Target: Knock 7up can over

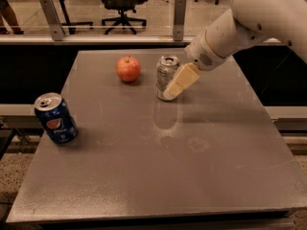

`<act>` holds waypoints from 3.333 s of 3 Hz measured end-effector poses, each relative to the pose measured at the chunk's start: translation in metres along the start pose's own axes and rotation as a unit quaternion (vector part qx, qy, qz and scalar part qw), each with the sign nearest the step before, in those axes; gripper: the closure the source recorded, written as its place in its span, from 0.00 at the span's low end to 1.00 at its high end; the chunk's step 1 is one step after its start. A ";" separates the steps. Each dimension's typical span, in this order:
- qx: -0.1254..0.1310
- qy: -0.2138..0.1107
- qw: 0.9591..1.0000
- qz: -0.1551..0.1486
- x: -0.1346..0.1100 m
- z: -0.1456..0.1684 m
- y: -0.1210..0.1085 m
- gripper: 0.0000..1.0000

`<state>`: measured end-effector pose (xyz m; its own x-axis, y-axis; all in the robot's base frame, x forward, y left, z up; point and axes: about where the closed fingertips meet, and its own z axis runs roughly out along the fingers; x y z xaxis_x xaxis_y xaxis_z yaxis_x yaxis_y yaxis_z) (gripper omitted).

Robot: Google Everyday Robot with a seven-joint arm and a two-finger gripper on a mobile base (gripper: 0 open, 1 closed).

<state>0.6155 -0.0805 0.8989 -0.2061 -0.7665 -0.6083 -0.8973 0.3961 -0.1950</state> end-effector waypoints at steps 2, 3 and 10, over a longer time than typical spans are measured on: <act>-0.013 -0.031 0.999 0.016 -0.006 0.014 -0.008 0.00; -0.020 -0.047 0.998 0.021 -0.008 0.016 -0.009 0.18; -0.113 0.213 0.949 -0.205 -0.011 -0.040 0.034 0.82</act>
Offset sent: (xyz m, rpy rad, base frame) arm 0.0201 0.0091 -0.0044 0.1188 0.0123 0.0003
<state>0.5714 -0.0787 0.9295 0.0820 -0.9866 -0.1408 -0.9870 -0.0607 -0.1491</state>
